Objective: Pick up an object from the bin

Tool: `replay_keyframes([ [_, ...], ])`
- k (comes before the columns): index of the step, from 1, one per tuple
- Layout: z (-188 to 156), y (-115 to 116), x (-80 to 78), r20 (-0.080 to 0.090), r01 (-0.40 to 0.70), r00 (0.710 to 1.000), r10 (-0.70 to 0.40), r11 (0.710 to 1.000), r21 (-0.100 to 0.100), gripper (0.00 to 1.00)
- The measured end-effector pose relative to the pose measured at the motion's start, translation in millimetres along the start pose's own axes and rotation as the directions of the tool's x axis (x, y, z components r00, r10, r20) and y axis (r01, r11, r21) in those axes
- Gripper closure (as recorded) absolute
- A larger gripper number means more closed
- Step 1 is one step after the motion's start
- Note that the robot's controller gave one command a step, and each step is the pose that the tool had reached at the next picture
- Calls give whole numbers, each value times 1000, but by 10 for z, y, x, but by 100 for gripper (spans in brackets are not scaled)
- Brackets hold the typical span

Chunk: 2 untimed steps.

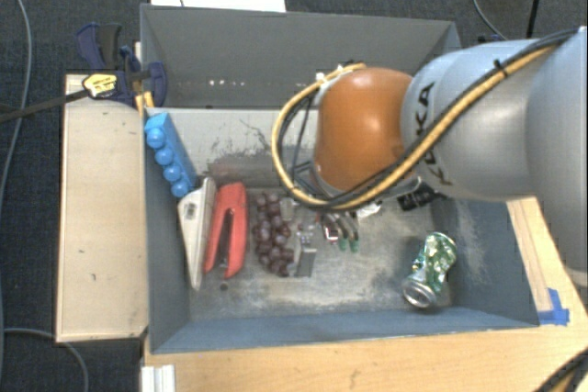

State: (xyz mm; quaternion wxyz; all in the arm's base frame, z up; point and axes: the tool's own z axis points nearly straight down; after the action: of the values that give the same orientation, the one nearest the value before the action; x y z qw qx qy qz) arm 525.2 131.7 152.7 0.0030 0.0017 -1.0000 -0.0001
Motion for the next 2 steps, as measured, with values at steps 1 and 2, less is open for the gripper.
replay_keyframes([
  [1,-45,-6,-19,8,-4,1000,4,1000,-1,0],
  [2,420,104,65,12,-52,999,52,999,-3,0],
])
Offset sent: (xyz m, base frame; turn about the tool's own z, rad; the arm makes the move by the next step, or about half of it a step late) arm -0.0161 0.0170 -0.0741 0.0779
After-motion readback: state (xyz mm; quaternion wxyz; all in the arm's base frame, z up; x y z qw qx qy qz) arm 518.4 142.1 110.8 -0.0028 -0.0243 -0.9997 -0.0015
